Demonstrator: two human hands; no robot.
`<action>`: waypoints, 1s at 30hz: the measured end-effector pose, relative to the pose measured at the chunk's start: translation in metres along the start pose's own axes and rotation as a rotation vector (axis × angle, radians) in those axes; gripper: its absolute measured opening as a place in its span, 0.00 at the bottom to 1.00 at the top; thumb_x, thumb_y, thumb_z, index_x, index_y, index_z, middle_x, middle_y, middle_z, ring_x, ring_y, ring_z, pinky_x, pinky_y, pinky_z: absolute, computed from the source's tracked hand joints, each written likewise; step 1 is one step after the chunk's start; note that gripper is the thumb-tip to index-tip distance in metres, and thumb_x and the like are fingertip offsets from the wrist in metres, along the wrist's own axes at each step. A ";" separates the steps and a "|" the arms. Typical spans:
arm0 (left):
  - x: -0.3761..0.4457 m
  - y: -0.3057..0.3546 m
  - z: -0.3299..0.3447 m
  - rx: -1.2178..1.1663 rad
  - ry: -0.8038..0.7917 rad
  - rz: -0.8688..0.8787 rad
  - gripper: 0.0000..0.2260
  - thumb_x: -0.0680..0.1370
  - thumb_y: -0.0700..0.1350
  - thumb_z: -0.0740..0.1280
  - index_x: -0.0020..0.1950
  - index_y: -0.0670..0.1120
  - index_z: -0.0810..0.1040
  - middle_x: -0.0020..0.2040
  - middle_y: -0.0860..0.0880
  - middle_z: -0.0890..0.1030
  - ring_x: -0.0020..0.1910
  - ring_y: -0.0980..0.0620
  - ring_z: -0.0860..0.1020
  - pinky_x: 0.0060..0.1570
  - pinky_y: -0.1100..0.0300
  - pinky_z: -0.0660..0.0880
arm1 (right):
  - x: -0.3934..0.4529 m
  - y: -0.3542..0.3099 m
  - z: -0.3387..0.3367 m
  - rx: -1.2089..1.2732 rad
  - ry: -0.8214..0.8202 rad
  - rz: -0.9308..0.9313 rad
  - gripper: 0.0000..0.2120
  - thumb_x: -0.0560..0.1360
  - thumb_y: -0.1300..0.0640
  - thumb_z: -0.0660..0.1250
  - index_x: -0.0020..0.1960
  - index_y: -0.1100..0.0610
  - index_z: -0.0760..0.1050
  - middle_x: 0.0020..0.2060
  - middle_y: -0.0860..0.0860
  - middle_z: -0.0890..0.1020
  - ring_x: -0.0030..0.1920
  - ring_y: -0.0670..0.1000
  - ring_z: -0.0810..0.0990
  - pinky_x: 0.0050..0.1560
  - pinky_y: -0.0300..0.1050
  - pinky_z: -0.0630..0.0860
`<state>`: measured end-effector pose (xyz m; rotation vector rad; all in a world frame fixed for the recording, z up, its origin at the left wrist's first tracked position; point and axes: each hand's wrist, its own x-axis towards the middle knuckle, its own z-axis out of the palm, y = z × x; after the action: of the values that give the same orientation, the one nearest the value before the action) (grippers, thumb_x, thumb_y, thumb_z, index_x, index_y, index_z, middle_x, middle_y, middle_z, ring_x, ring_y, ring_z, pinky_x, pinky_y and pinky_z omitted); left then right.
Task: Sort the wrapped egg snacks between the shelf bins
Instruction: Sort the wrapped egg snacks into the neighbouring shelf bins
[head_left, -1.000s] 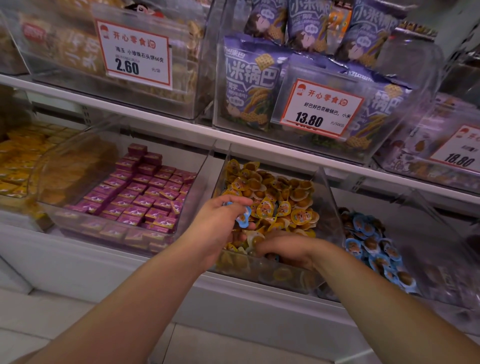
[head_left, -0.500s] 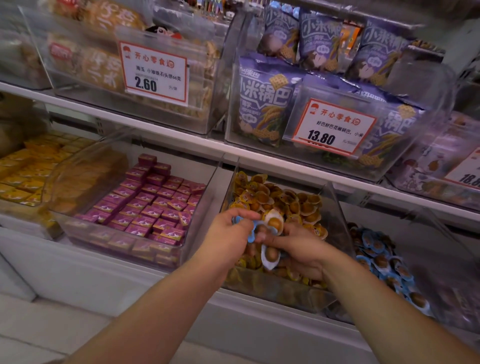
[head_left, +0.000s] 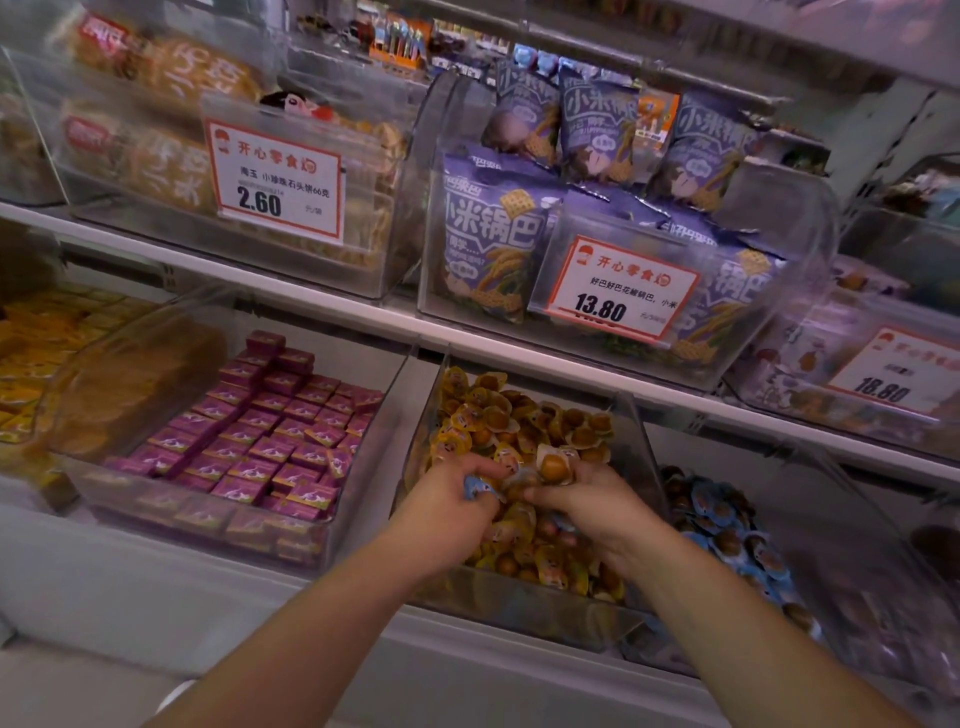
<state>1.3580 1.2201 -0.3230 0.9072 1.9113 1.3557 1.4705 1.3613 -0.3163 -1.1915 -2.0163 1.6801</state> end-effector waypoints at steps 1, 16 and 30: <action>0.000 0.000 0.000 0.011 -0.004 0.007 0.11 0.79 0.41 0.65 0.53 0.58 0.77 0.37 0.50 0.80 0.26 0.57 0.76 0.25 0.63 0.71 | -0.002 -0.002 -0.002 -0.127 -0.002 -0.024 0.12 0.73 0.57 0.75 0.56 0.58 0.81 0.33 0.51 0.81 0.28 0.49 0.75 0.23 0.40 0.66; 0.001 0.005 0.000 0.002 0.072 0.056 0.09 0.79 0.39 0.64 0.56 0.48 0.80 0.39 0.47 0.80 0.40 0.39 0.83 0.27 0.63 0.72 | -0.026 -0.018 -0.006 -1.015 -0.522 -0.136 0.15 0.74 0.62 0.62 0.51 0.51 0.85 0.39 0.39 0.85 0.41 0.39 0.80 0.42 0.36 0.77; -0.005 0.007 -0.004 0.026 0.027 0.058 0.09 0.80 0.40 0.63 0.57 0.48 0.80 0.43 0.48 0.80 0.42 0.43 0.84 0.27 0.64 0.72 | -0.029 0.004 -0.004 -1.008 -0.564 -0.061 0.16 0.83 0.59 0.54 0.65 0.66 0.73 0.64 0.61 0.75 0.65 0.57 0.73 0.65 0.47 0.68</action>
<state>1.3591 1.2155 -0.3143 0.9680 1.9406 1.3860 1.4924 1.3433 -0.3102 -0.8737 -3.4146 0.9800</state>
